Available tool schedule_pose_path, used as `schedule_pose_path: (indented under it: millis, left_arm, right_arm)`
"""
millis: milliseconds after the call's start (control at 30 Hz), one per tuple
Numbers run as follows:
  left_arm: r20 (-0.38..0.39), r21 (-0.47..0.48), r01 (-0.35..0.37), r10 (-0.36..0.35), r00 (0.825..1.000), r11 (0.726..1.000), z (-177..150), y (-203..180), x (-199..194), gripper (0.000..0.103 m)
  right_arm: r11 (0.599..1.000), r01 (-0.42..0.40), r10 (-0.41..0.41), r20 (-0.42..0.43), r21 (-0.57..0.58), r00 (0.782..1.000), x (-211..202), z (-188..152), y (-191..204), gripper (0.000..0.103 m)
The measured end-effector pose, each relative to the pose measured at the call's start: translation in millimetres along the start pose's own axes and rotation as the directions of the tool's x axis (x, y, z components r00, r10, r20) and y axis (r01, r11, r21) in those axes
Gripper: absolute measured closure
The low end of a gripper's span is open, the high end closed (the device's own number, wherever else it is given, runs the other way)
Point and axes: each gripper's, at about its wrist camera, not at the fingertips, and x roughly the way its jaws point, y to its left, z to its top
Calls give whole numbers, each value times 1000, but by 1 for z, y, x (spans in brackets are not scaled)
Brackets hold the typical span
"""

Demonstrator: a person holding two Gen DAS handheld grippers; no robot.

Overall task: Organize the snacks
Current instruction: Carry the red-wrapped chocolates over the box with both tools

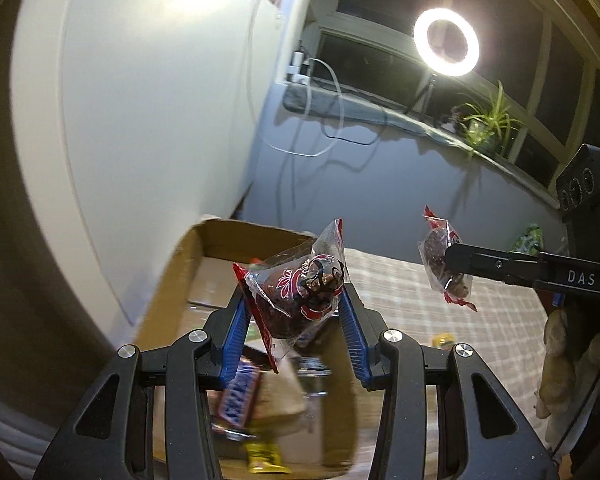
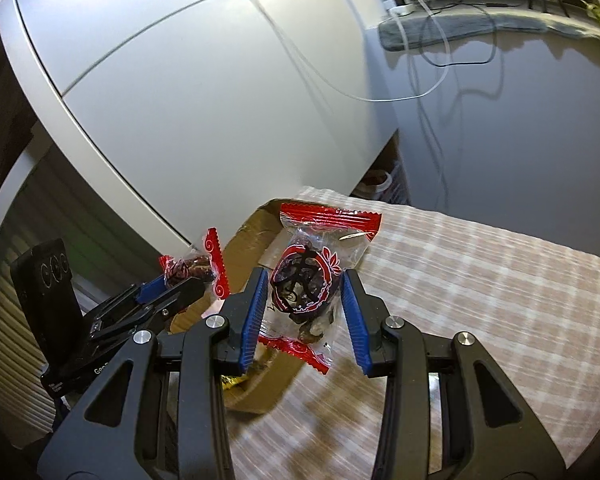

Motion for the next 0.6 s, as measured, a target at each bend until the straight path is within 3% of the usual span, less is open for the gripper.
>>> schedule_pose_path:
  millis: [600]
  left_arm:
    - [5, -30, -42, 42, 999, 999, 1, 46, 9, 60]
  right_arm:
    - [998, 7, -13, -104, -59, 995, 79, 5, 31, 63]
